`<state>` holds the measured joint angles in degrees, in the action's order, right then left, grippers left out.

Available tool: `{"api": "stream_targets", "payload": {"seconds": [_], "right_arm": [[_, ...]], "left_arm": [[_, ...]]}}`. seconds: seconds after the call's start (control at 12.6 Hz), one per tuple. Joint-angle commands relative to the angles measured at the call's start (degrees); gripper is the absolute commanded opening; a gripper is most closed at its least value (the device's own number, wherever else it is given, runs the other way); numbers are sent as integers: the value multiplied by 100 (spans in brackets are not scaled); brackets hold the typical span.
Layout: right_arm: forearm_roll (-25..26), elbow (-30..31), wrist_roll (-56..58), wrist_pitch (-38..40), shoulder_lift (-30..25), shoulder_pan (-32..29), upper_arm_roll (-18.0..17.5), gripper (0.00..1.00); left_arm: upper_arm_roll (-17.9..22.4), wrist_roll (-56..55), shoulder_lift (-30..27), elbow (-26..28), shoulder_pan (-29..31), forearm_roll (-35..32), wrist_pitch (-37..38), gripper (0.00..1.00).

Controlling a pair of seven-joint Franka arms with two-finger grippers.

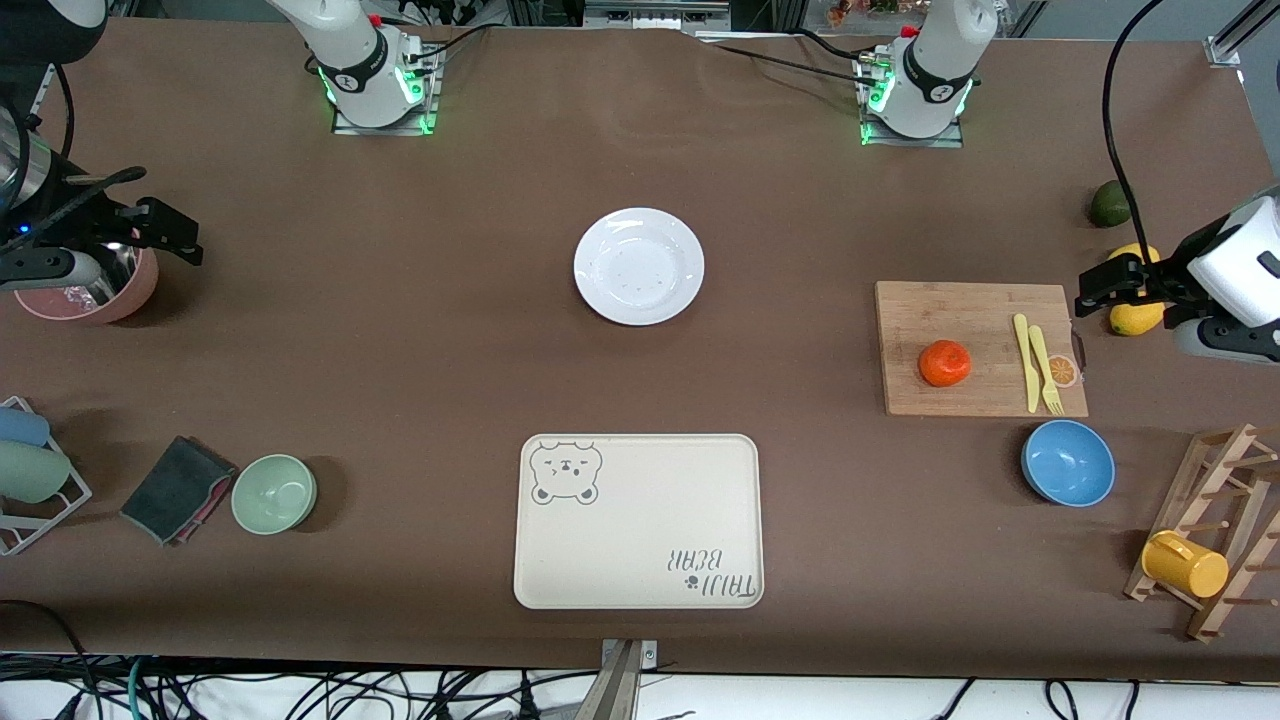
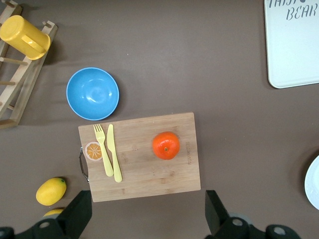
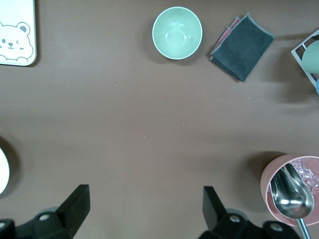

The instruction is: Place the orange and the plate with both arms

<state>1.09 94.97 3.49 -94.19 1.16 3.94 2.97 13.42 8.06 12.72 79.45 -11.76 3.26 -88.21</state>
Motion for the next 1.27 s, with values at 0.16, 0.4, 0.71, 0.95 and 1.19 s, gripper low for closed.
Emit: {"api": "stream_targets", "payload": {"seconds": [0.16, 0.4, 0.71, 0.95, 1.19], "right_arm": [[58, -102, 64, 111, 34, -7, -24, 100], [58, -110, 47, 120, 34, -7, -24, 100], [31, -102, 38, 278, 34, -7, -24, 100], [31, -102, 20, 278, 25, -7, -24, 100], [31, -102, 29, 278, 34, -7, -24, 100]], "left_arm": [[12, 55, -6, 9, 147, 113, -56, 100], [3, 47, 3, 9, 174, 104, -56, 100], [-14, -6, 134, 61, 183, 122, -65, 100], [-14, 47, 467, 219, 192, 95, -301, 100], [-41, 47, 741, 1068, 131, 174, -1210, 100]]}}
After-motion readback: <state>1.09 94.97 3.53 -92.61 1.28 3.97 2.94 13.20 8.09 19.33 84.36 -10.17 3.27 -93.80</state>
